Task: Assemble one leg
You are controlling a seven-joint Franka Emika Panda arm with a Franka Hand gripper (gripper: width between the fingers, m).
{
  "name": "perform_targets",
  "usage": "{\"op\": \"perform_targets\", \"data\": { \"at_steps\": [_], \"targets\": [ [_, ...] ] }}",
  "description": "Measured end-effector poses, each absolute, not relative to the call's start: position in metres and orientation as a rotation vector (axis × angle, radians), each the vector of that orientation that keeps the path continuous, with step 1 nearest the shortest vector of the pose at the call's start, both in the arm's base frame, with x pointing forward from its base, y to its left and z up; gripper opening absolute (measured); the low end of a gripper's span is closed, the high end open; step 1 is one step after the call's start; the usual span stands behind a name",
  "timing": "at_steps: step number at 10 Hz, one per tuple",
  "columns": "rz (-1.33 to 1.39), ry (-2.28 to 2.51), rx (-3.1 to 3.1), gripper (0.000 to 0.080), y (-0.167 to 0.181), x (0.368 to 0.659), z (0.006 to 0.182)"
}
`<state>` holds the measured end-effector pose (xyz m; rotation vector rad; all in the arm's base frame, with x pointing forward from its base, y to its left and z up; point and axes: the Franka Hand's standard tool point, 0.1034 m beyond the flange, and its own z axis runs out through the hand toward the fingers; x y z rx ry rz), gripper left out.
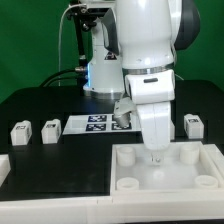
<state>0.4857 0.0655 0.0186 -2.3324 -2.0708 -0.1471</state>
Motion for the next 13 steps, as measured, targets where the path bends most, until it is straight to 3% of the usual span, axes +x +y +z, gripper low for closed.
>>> {"op": "perform_targets", "data": {
  "at_steps": [2, 4, 10, 13],
  "targets": [
    [-0.167, -1.907, -2.484, 0.0649, 0.084, 0.472, 0.048],
    [-0.175, -1.807, -2.556, 0.0649, 0.112, 0.460, 0.058],
    [-0.156, -0.879, -2.946, 0.0649, 0.130, 0.453, 0.058],
    [-0.074, -0.105, -3.030, 0.0649, 0.156, 0.435, 0.050]
  ]
}}
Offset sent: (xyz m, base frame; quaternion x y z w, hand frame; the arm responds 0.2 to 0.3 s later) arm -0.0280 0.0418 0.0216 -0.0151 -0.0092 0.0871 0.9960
